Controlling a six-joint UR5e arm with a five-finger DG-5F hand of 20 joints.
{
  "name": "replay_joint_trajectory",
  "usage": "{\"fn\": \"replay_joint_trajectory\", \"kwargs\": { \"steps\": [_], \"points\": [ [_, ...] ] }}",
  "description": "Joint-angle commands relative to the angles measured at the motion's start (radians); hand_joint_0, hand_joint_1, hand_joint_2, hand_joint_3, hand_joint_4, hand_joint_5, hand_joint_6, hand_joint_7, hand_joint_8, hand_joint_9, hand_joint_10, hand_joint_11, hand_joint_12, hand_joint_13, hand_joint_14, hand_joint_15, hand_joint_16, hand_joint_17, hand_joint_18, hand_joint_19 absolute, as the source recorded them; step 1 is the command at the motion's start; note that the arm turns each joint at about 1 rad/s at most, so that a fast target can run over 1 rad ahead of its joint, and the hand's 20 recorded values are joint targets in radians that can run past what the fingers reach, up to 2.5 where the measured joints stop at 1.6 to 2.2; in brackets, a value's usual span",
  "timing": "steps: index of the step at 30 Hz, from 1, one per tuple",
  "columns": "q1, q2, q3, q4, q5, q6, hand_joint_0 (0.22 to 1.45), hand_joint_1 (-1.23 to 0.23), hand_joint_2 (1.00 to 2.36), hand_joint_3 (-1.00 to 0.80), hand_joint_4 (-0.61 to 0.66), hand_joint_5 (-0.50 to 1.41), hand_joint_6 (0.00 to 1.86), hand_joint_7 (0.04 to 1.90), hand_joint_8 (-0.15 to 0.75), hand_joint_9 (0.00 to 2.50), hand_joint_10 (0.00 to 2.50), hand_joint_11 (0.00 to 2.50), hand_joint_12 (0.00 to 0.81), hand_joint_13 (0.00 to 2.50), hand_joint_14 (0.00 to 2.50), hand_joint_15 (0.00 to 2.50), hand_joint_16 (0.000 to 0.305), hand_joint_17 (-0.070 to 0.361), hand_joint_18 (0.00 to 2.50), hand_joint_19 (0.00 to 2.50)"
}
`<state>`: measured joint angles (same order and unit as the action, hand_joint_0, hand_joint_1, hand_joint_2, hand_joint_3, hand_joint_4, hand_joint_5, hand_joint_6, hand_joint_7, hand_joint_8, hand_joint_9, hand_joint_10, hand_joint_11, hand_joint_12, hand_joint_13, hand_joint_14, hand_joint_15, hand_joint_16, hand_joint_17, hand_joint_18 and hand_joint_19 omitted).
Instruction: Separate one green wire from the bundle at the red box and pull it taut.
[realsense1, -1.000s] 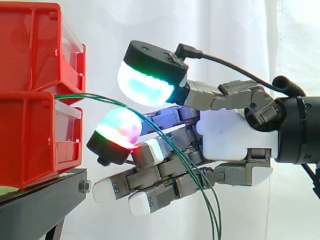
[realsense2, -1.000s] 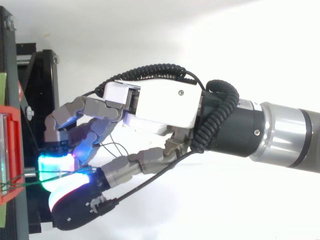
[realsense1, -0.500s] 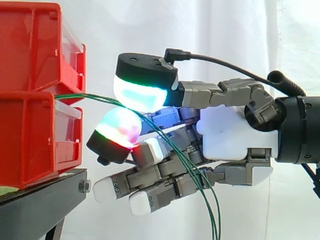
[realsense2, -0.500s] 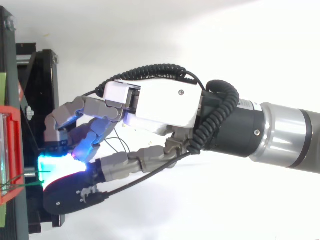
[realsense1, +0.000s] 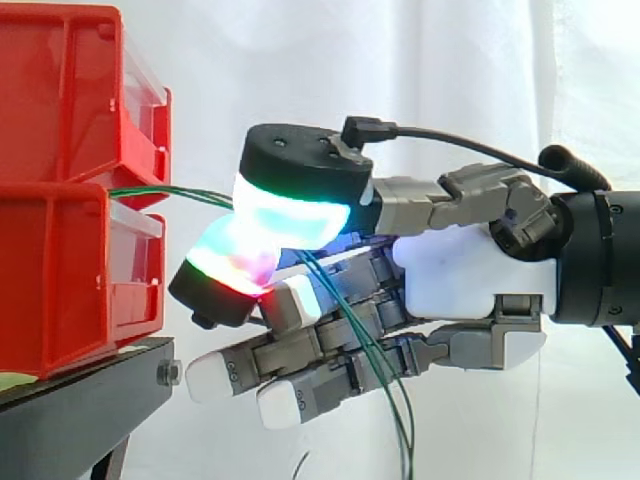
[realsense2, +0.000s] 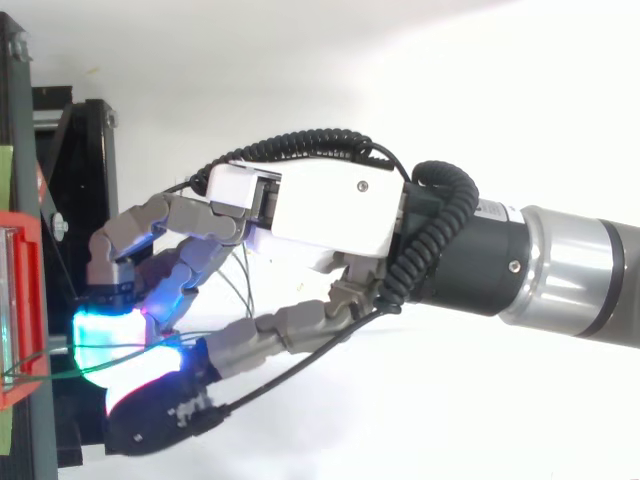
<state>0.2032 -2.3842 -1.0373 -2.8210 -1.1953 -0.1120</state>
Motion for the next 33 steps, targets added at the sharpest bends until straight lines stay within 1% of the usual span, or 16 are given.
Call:
{"fn": "replay_joint_trajectory", "kwargs": {
  "steps": [1, 3, 4, 6, 7, 9, 10, 12, 14, 15, 18, 22, 25, 27, 33],
  "points": [
    [0.001, -0.001, 0.000, 0.000, -0.001, 0.000, 0.68, -0.87, 1.00, -0.49, 0.24, -0.22, 0.92, 1.02, 0.327, 0.87, 0.01, 1.00, 0.319, 0.70, 0.01, 0.30, 0.045, 0.102, 0.76, 0.32],
    [0.001, 0.000, 0.000, 0.000, -0.001, 0.000, 0.58, -0.78, 1.00, -0.50, 0.25, -0.22, 0.91, 1.02, 0.337, 0.88, 0.01, 1.00, 0.324, 0.71, 0.01, 0.31, 0.046, 0.104, 0.77, 0.34],
    [0.001, 0.000, 0.000, 0.000, -0.003, 0.000, 0.57, -0.77, 1.00, -0.50, 0.25, -0.22, 0.91, 1.02, 0.336, 0.88, 0.01, 1.00, 0.328, 0.71, 0.01, 0.31, 0.046, 0.104, 0.77, 0.34],
    [0.001, 0.000, 0.000, 0.000, -0.003, 0.000, 0.53, -0.70, 1.00, -0.50, 0.27, -0.22, 0.91, 1.02, 0.346, 0.88, 0.01, 0.99, 0.339, 0.72, 0.01, 0.31, 0.048, 0.109, 0.78, 0.35],
    [0.001, -0.001, 0.000, 0.000, -0.003, 0.000, 0.52, -0.69, 1.00, -0.50, 0.26, -0.22, 0.91, 1.02, 0.345, 0.88, 0.01, 0.98, 0.339, 0.73, 0.01, 0.30, 0.049, 0.110, 0.79, 0.35],
    [-0.001, 0.000, 0.000, 0.000, -0.003, 0.002, 0.51, -0.62, 1.00, -0.50, 0.26, -0.22, 0.91, 1.00, 0.355, 0.89, 0.01, 1.00, 0.346, 0.73, 0.01, 0.31, 0.050, 0.112, 0.80, 0.35],
    [-0.001, 0.000, 0.000, 0.000, -0.003, 0.002, 0.51, -0.63, 1.00, -0.50, 0.27, -0.22, 0.91, 1.00, 0.357, 0.89, 0.01, 1.00, 0.348, 0.74, 0.01, 0.32, 0.050, 0.112, 0.80, 0.36],
    [-0.001, 0.000, 0.002, 0.000, -0.003, 0.002, 0.55, -0.56, 1.00, -0.50, 0.25, -0.22, 0.90, 1.00, 0.348, 0.89, 0.01, 0.99, 0.340, 0.74, 0.01, 0.31, 0.048, 0.107, 0.79, 0.37],
    [-0.001, 0.000, 0.003, 0.000, -0.003, 0.002, 0.58, -0.56, 1.00, -0.45, 0.25, -0.22, 0.90, 1.02, 0.342, 0.90, 0.01, 0.98, 0.335, 0.73, 0.01, 0.32, 0.047, 0.105, 0.79, 0.37],
    [0.001, 0.000, 0.005, 0.000, -0.003, 0.002, 0.61, -0.58, 1.01, -0.37, 0.24, -0.22, 0.90, 1.02, 0.341, 0.90, 0.01, 0.98, 0.333, 0.73, 0.01, 0.31, 0.046, 0.104, 0.79, 0.37],
    [0.001, 0.000, 0.010, -0.003, -0.003, 0.002, 0.61, -0.63, 1.02, -0.26, 0.23, -0.22, 0.91, 1.04, 0.343, 0.91, 0.01, 0.99, 0.332, 0.74, 0.01, 0.31, 0.046, 0.104, 0.79, 0.37],
    [-0.001, 0.000, 0.011, -0.003, -0.003, 0.002, 0.61, -0.68, 1.02, -0.19, 0.20, -0.22, 0.91, 1.05, 0.342, 0.91, 0.01, 1.00, 0.333, 0.74, 0.01, 0.31, 0.046, 0.103, 0.79, 0.37],
    [0.001, 0.000, 0.013, -0.003, -0.003, 0.002, 0.62, -0.72, 1.02, -0.17, 0.19, -0.22, 0.91, 1.04, 0.343, 0.91, 0.01, 1.00, 0.330, 0.74, 0.01, 0.32, 0.046, 0.103, 0.79, 0.36],
    [-0.001, 0.000, 0.014, -0.005, -0.003, 0.002, 0.64, -0.78, 1.02, -0.14, 0.20, -0.22, 0.91, 1.05, 0.340, 0.91, 0.02, 1.00, 0.328, 0.74, 0.01, 0.31, 0.046, 0.103, 0.79, 0.35],
    [-0.001, 0.000, 0.028, -0.005, -0.006, 0.002, 0.67, -0.83, 1.02, -0.16, 0.20, -0.22, 0.92, 1.04, 0.337, 0.90, 0.02, 0.99, 0.326, 0.74, 0.01, 0.31, 0.046, 0.103, 0.79, 0.35]
  ]
}}
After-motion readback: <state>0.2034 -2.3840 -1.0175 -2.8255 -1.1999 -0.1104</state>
